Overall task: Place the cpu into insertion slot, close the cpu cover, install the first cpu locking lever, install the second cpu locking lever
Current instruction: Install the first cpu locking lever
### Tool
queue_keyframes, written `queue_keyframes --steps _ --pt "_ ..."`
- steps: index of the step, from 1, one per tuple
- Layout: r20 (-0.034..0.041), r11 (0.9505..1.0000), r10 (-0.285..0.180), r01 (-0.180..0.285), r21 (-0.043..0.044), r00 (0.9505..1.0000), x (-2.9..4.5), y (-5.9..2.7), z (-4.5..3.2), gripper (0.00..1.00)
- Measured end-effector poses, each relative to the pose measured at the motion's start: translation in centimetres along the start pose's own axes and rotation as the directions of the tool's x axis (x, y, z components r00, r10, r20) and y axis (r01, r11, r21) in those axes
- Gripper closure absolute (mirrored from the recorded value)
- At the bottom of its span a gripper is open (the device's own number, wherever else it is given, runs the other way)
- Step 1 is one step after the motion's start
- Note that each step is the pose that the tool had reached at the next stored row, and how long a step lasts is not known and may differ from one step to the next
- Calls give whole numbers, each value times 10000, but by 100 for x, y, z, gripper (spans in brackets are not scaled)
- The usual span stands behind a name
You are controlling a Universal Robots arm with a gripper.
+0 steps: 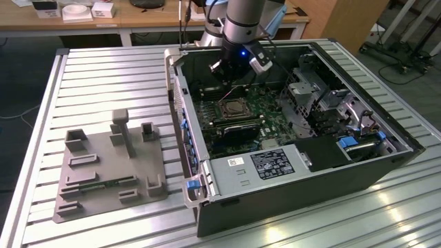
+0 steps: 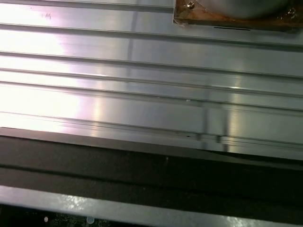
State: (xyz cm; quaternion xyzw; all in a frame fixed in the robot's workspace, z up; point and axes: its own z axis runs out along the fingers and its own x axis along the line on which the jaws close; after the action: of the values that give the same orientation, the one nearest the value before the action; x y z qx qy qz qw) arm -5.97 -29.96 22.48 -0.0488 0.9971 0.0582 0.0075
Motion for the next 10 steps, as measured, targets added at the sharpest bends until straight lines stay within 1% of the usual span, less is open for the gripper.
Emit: queue_keyframes --steps 2,3,7,10 --pt "7 10000 1 -1 -75 10000 -4 11 1 90" --pt "10 10000 2 -2 -91 10000 -10 13 2 90" --pt "5 10000 2 -2 -87 10000 -40 9 10 90" --pt "4 10000 2 -2 -82 10000 -39 3 10 90"
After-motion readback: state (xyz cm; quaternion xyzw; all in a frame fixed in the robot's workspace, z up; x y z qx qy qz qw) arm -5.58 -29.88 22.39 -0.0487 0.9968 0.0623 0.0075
